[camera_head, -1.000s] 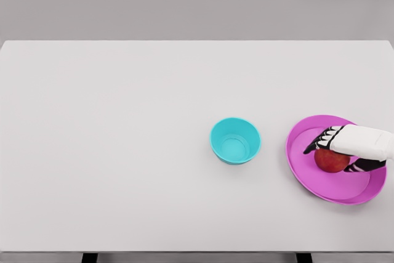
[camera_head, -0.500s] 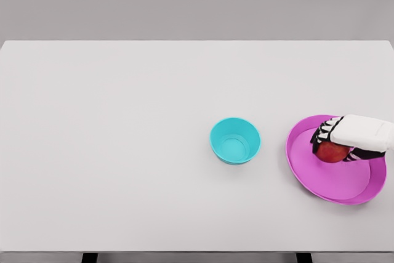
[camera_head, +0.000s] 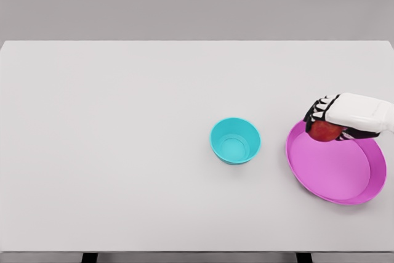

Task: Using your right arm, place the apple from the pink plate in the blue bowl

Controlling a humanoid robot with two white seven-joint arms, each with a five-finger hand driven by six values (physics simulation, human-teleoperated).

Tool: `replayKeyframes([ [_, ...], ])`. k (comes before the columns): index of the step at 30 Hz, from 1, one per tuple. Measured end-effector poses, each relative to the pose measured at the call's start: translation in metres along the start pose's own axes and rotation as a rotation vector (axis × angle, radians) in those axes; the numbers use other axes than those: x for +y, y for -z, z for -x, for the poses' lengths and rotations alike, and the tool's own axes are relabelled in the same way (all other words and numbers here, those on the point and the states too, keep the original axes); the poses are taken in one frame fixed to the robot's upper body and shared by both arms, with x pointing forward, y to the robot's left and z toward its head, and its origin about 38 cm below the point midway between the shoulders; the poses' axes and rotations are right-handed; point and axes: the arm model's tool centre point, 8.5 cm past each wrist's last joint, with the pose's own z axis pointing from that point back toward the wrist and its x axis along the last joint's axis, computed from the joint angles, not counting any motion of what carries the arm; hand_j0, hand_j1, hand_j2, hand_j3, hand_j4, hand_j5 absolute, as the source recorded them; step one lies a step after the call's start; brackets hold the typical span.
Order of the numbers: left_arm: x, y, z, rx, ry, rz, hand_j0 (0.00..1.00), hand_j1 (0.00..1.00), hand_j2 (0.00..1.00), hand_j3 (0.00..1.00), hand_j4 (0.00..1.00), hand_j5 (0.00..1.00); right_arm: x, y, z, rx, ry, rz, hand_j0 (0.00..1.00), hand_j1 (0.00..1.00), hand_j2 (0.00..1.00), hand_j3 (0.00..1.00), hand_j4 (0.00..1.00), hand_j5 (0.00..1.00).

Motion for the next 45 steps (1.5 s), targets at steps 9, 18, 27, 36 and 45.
replayKeyframes([
  [9, 0.000, 0.000, 0.000, 0.000, 0.000, 0.000, 1.00, 1.00, 1.00, 1.00, 1.00, 1.00, -0.008, 0.022, -0.021, -0.072, -0.012, 0.064, 0.52, 0.52, 0.52, 0.52, 0.52, 0.52],
  [18, 0.000, 0.000, 0.000, 0.000, 0.000, 0.000, 1.00, 1.00, 1.00, 1.00, 1.00, 1.00, -0.026, 0.040, -0.035, -0.126, -0.050, 0.112, 0.53, 0.53, 0.53, 0.53, 0.53, 0.53],
  [27, 0.000, 0.000, 0.000, 0.000, 0.000, 0.000, 1.00, 1.00, 1.00, 1.00, 1.00, 1.00, -0.036, 0.065, -0.049, -0.180, -0.082, 0.119, 0.53, 0.53, 0.53, 0.53, 0.53, 0.53],
  [36, 0.000, 0.000, 0.000, 0.000, 0.000, 0.000, 1.00, 1.00, 1.00, 1.00, 1.00, 1.00, -0.037, 0.085, -0.061, -0.223, -0.106, 0.106, 0.54, 0.54, 0.54, 0.54, 0.54, 0.54],
  [45, 0.000, 0.000, 0.000, 0.000, 0.000, 0.000, 1.00, 1.00, 1.00, 1.00, 1.00, 1.00, -0.046, 0.105, -0.075, -0.271, -0.147, 0.101, 0.54, 0.54, 0.54, 0.54, 0.54, 0.54],
])
